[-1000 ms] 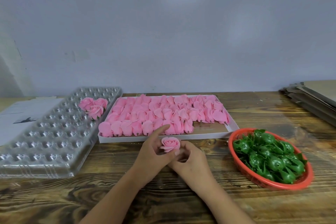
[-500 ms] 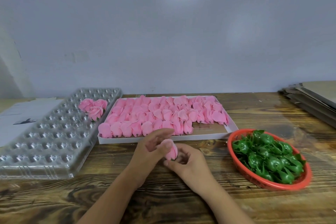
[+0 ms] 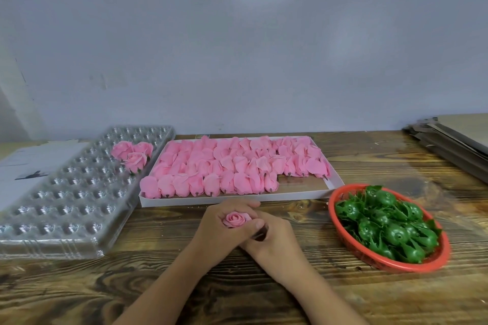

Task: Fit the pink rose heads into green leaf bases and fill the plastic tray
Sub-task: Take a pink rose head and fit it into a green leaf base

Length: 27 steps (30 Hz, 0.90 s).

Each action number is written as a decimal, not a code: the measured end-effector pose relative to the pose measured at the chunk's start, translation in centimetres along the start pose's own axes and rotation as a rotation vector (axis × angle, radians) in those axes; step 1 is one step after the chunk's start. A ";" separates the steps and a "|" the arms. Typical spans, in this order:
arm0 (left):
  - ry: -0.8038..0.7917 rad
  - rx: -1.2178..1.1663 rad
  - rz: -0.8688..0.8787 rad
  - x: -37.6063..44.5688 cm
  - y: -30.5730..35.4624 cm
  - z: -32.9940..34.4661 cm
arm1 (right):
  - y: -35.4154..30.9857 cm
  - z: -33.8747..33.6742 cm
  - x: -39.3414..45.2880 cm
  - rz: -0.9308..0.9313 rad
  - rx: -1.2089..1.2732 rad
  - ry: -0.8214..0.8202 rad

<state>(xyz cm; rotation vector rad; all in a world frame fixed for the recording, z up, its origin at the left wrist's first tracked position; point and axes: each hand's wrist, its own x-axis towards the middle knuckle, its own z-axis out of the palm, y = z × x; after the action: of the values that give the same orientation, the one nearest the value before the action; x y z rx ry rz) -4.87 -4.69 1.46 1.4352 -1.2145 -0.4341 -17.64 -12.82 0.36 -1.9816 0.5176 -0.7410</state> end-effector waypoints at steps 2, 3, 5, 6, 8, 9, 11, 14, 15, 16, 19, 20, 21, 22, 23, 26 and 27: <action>-0.012 0.016 -0.027 0.0 -0.2 0.0 | 0.1 0.0 0.0 -0.014 -0.007 0.023; -0.018 0.018 -0.040 0.0 -0.3 0.0 | 0.1 0.0 0.0 -0.010 -0.009 0.034; -0.019 0.019 -0.049 0.0 -0.3 -0.1 | 0.1 0.0 0.0 0.013 -0.003 0.058; -0.016 0.025 -0.058 0.0 -0.2 -0.1 | 0.0 0.0 0.0 0.022 -0.001 0.068; 0.015 0.020 -0.073 0.0 0.1 -0.2 | 0.0 0.0 0.0 0.038 0.011 0.061; 0.048 -0.015 -0.072 0.1 0.2 -0.2 | -0.1 0.1 0.1 0.053 0.018 0.049; 0.118 -0.134 -0.042 0.2 0.6 -0.4 | -0.1 0.2 0.2 0.076 0.015 0.026; 0.157 -0.227 -0.043 0.2 0.8 -0.5 | 0.0 0.4 0.1 0.051 -0.017 -0.009; 0.146 -0.225 -0.054 0.2 0.8 -0.4 | 0.0 0.4 0.0 0.034 -0.029 -0.017; 0.139 -0.204 -0.054 0.2 0.6 -0.3 | 0.0 0.4 0.0 0.019 -0.036 -0.018; 0.094 -0.151 -0.055 0.1 0.5 0.0 | -0.1 0.3 -0.1 -0.006 -0.071 -0.017; 0.078 -0.134 -0.044 0.1 0.5 0.1 | -0.1 0.3 -0.1 -0.007 -0.090 -0.011; 0.066 -0.117 -0.037 0.0 0.5 0.1 | 0.0 0.3 0.0 -0.006 -0.103 -0.003; 0.053 -0.098 -0.034 0.0 0.3 0.1 | 0.0 0.3 0.0 -0.004 -0.111 0.005; 0.045 -0.076 -0.031 0.0 0.2 0.1 | 0.0 0.4 0.0 0.000 -0.114 0.010; 0.023 -0.013 -0.029 0.1 -0.1 0.1 | 0.1 0.4 0.0 0.007 -0.098 0.015; 0.017 0.008 -0.031 0.1 0.0 0.1 | 0.1 0.4 -0.1 0.006 -0.091 0.012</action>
<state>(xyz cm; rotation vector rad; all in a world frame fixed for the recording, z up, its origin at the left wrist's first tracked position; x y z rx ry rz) -4.93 -4.84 1.42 1.4635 -1.1830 -0.4380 -17.45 -12.59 0.12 -2.0596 0.5725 -0.7378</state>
